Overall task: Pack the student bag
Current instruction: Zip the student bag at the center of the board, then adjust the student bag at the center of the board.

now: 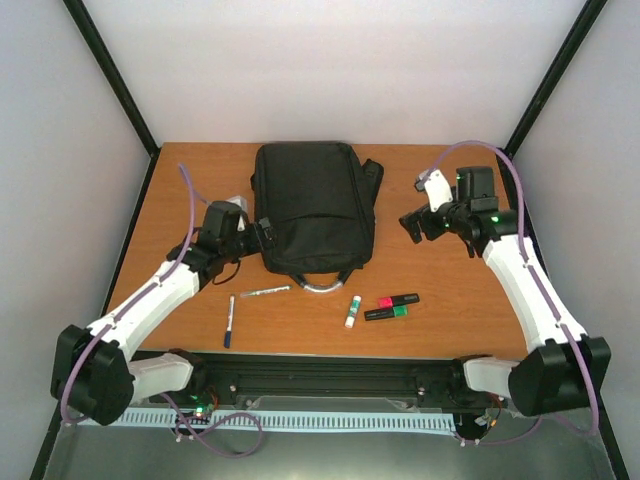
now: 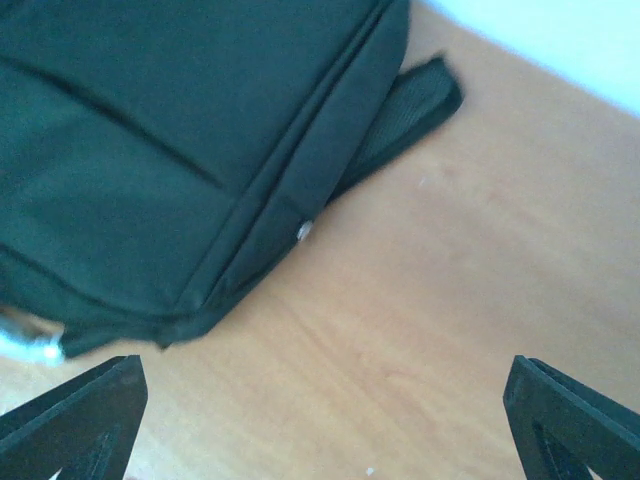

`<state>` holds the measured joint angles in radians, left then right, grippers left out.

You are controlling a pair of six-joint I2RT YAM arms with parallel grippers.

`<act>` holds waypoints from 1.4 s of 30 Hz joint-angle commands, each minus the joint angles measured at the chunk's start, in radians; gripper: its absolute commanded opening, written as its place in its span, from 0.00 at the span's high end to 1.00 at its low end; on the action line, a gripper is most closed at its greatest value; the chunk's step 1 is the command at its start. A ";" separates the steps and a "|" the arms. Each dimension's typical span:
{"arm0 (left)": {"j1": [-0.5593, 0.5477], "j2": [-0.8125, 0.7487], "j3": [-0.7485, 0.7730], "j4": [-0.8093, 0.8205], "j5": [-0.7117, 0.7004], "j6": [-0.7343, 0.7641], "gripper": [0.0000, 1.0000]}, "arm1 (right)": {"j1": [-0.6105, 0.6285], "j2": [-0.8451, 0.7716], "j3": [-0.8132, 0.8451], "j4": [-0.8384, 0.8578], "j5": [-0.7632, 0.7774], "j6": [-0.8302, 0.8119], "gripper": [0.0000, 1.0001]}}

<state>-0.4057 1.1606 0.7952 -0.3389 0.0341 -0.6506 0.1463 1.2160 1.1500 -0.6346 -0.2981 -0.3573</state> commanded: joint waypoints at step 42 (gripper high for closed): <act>0.258 1.060 1.166 -0.301 -0.027 0.048 0.00 | 0.009 -0.095 -0.338 0.037 -0.182 -0.211 0.18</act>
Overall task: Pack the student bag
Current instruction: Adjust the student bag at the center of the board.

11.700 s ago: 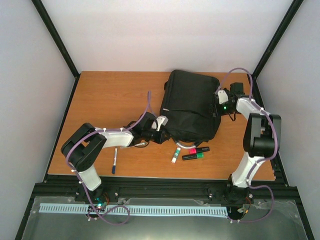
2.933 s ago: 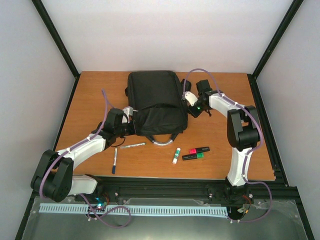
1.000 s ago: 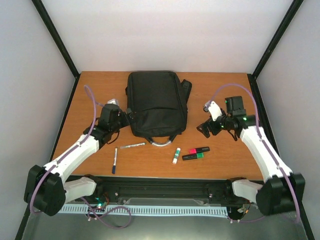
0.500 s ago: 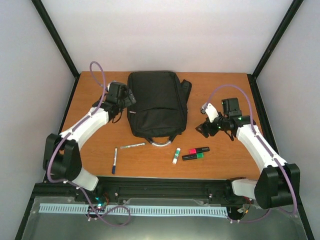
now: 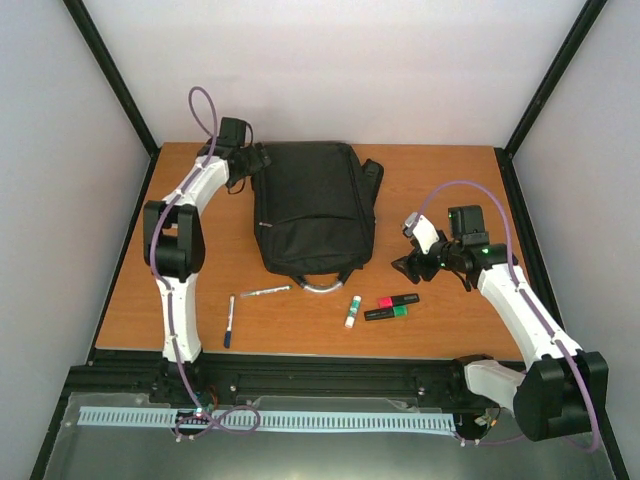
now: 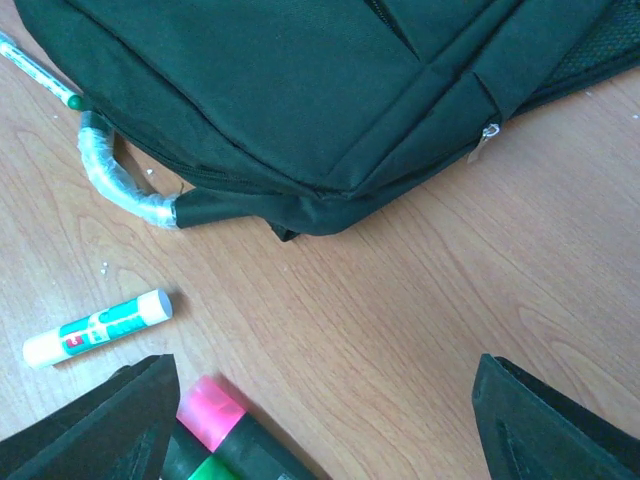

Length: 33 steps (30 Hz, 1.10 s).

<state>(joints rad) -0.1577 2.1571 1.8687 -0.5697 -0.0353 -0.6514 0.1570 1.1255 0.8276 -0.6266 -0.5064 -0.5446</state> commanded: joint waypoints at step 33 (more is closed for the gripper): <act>-0.148 0.098 0.287 -0.046 0.237 0.091 0.00 | -0.002 0.042 -0.005 0.021 0.038 -0.022 0.20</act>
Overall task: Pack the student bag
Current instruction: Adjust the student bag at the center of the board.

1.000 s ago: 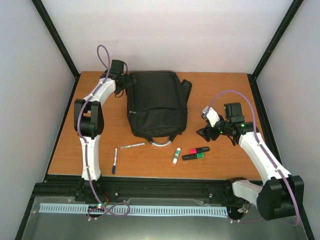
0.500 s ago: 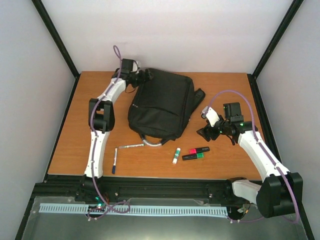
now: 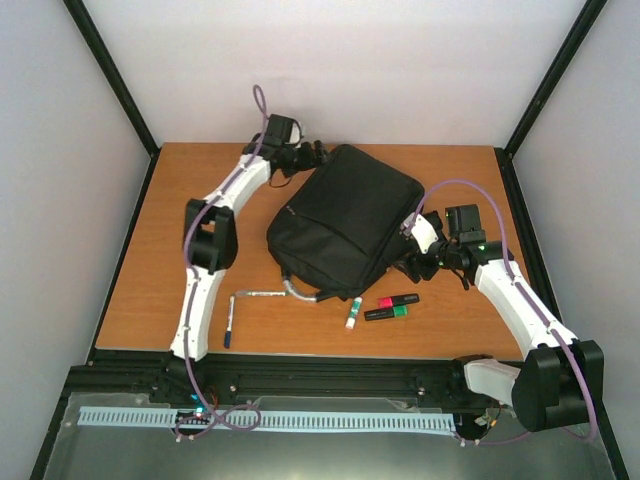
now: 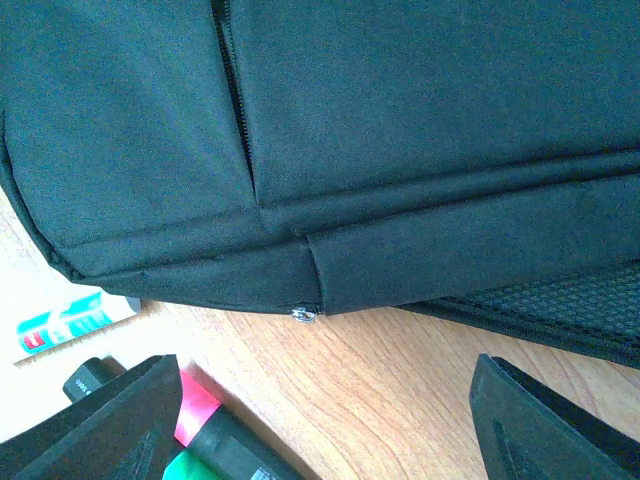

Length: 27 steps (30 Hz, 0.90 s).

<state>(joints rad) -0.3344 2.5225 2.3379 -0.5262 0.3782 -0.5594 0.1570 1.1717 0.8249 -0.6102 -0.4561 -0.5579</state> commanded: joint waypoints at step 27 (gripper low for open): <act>0.013 -0.811 -1.213 0.251 -0.181 -0.207 0.01 | -0.002 -0.005 -0.001 -0.005 0.000 -0.016 0.20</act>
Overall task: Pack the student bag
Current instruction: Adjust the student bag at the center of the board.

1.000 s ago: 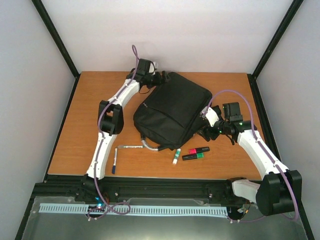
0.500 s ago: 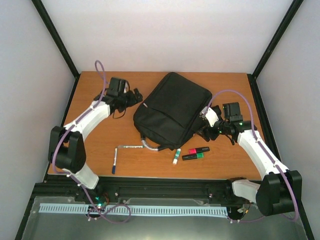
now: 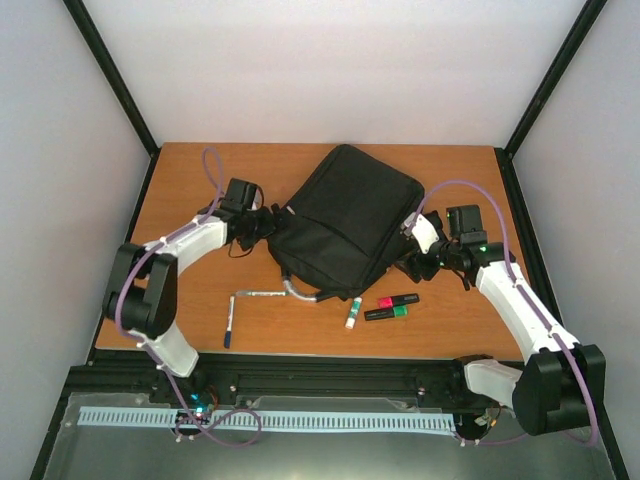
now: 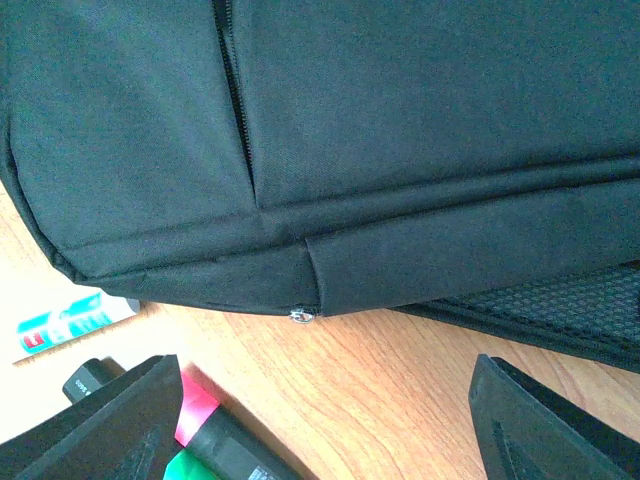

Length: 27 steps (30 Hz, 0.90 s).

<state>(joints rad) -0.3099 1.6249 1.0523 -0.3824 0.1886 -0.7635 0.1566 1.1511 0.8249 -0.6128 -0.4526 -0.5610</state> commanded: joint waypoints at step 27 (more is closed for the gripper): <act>-0.154 0.767 0.931 0.088 0.211 0.074 0.09 | -0.002 0.068 0.001 -0.007 0.014 -0.023 0.22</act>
<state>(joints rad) -0.4255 2.3226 1.8286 -0.2550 0.3199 -0.7212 0.1566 1.2137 0.8249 -0.6132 -0.4435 -0.5724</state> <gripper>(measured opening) 0.906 0.780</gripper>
